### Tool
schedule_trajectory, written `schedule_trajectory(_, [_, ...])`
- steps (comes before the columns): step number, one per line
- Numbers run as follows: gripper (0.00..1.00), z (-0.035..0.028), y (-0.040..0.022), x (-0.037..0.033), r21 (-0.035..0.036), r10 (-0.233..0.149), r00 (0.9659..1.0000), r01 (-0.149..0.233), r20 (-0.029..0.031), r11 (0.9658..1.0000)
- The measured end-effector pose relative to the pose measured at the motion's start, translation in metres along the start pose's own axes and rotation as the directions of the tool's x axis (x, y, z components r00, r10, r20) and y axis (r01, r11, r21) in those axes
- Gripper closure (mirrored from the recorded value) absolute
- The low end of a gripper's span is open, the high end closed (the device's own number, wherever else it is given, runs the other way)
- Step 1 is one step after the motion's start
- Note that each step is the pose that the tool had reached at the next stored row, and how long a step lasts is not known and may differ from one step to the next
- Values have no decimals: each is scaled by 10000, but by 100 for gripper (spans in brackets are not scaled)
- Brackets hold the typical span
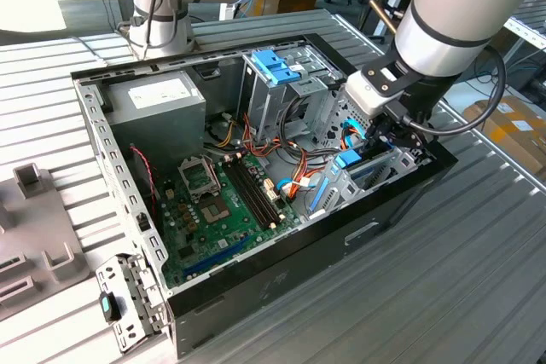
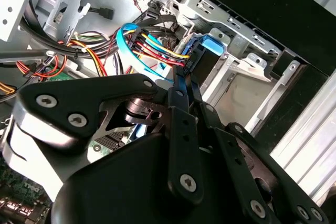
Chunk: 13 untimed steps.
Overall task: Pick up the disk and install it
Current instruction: 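Insert the second disk wire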
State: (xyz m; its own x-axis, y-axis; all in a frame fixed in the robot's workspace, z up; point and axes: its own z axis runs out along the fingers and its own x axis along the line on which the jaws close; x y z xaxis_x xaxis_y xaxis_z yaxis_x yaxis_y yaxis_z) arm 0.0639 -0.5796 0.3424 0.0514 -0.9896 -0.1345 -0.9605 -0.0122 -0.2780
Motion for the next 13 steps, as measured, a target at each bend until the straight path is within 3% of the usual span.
schedule_trajectory(13, [84,34,10,7,-1,0,10000,0,-1,10000])
